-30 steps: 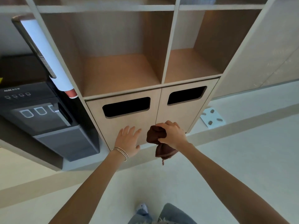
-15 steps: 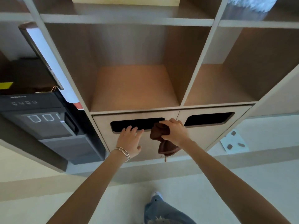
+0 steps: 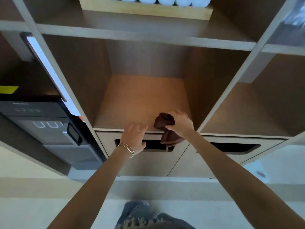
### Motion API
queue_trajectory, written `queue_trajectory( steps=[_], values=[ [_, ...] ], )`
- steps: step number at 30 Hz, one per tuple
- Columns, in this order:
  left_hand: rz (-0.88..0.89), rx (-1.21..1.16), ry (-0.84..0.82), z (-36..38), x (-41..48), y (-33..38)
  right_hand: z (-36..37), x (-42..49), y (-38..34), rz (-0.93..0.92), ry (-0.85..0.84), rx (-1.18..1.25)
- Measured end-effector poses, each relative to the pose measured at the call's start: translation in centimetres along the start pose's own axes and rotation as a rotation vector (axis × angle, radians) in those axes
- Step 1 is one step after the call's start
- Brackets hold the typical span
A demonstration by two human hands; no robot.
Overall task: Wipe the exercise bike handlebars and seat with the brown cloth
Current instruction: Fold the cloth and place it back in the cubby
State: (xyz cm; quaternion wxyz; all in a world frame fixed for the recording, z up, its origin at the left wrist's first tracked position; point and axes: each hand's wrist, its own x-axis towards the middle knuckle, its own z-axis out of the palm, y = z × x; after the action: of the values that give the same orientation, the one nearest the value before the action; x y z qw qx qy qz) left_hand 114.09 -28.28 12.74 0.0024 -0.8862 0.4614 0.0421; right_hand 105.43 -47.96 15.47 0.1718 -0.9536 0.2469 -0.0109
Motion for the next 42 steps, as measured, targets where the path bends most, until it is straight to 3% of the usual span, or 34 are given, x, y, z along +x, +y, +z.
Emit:
queue_trajectory(
  steps=[10, 16, 21, 26, 42],
  values=[
    [0.064, -0.042, -0.046, 0.7, 4.7, -2.8, 1.6, 4.5, 0.8, 0.119, -0.083, 0.124],
    [0.141, -0.057, -0.019, 1.2, 7.4, -2.8, 0.2, 4.9, 1.9, 0.052, -0.187, 0.219],
    [0.203, -0.085, 0.058, 0.5, 9.5, -2.7, -0.8, 4.7, 2.8, 0.179, -0.100, 0.275],
    [0.272, -0.110, 0.091, -0.3, 11.2, -2.3, -0.7, 4.2, 3.2, 0.267, -0.126, 0.322],
    [0.362, -0.213, 0.117, -1.7, 13.3, -1.4, 1.1, 2.8, 0.8, 0.183, 0.058, 0.526]
  ],
)
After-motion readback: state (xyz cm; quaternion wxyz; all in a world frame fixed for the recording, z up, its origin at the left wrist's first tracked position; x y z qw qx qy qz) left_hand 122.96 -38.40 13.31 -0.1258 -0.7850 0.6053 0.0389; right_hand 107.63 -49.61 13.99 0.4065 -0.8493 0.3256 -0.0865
